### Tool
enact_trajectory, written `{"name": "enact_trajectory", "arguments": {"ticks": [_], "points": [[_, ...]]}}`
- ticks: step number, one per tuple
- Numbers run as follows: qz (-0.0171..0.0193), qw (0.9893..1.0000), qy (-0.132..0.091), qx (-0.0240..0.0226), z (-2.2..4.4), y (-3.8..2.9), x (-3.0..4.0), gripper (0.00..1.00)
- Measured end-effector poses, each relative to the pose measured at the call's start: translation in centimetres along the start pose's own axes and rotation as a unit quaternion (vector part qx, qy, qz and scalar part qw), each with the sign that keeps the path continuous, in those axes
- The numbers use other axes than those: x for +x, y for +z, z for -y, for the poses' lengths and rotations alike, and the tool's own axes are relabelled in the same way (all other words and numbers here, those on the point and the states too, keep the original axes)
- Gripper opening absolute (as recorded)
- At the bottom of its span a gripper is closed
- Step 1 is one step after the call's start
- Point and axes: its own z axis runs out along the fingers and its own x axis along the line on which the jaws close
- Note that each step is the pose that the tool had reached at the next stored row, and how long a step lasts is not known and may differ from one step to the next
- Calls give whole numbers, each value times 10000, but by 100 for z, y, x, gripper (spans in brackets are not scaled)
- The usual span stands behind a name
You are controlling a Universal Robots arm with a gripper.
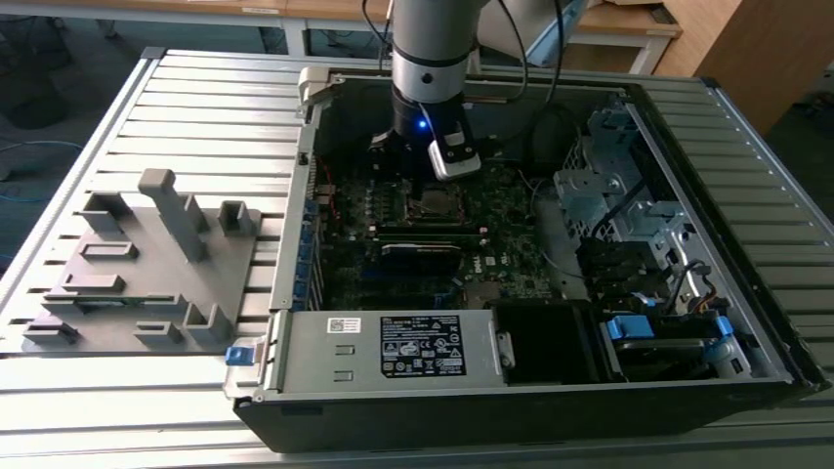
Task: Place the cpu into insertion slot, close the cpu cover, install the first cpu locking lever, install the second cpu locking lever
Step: 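Close the cpu cover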
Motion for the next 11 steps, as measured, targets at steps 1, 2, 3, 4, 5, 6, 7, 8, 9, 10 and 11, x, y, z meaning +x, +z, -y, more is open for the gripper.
{"name": "enact_trajectory", "arguments": {"ticks": [1,2,3,4,5,6,7,8,9,10,11], "points": [[0,10000,0,0,-5,0,-19,10],[0,10000,0,0,-10,1,-40,10],[0,10000,1,0,-16,1,-62,10],[0,10000,1,0,-21,2,-82,10],[0,10000,0,0,-26,2,-101,10],[0,10000,0,0,-31,3,-123,10],[0,10000,0,0,-36,3,-144,10],[0,10000,1,0,-40,3,-163,10],[0,10000,1,0,-44,4,-182,10],[0,10000,1,0,-47,4,-199,10],[0,10000,0,0,-49,4,-206,10]]}}
